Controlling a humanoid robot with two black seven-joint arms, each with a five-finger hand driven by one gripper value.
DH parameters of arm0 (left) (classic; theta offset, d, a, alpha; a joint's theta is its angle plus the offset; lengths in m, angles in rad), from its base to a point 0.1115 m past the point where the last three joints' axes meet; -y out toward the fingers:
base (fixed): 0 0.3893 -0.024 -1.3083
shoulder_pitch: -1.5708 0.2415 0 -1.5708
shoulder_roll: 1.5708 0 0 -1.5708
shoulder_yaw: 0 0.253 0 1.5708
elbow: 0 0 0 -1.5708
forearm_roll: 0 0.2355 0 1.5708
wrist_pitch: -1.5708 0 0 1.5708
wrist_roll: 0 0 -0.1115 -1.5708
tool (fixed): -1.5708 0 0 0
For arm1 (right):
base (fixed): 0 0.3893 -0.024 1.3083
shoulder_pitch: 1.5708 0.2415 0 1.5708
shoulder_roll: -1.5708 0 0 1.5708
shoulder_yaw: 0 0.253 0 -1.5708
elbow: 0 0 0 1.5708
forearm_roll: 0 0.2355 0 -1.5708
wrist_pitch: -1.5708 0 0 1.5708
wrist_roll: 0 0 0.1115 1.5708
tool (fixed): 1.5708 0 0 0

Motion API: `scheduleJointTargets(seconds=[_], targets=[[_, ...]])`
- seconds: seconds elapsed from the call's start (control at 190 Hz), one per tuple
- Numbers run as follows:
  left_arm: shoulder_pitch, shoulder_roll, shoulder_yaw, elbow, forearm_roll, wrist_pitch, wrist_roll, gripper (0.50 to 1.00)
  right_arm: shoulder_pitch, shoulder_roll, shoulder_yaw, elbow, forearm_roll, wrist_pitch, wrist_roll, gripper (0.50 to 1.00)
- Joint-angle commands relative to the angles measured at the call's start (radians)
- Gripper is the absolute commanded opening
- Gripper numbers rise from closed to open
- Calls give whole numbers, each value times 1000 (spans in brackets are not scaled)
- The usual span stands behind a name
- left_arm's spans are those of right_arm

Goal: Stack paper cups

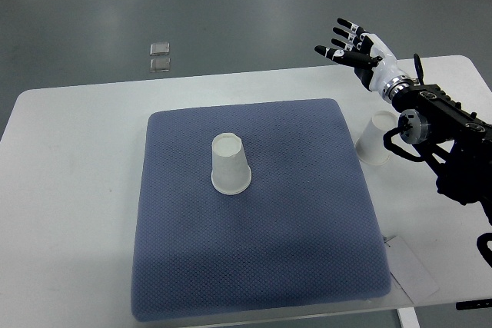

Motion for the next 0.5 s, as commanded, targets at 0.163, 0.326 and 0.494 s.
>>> scheduleJointTargets(seconds=[0.163,0.326,0.494], targets=[[0,0,-1,-1,1,0,0,1000,-7,0,0,0,0,1,2,926],[0,0,-1,-1,1,0,0,1000,-5,-3,0,0,0,8,-6,926],[0,0,-1,-1,0,0,0,1000,-7,-9,-6,-2,-2,76,-12,926]])
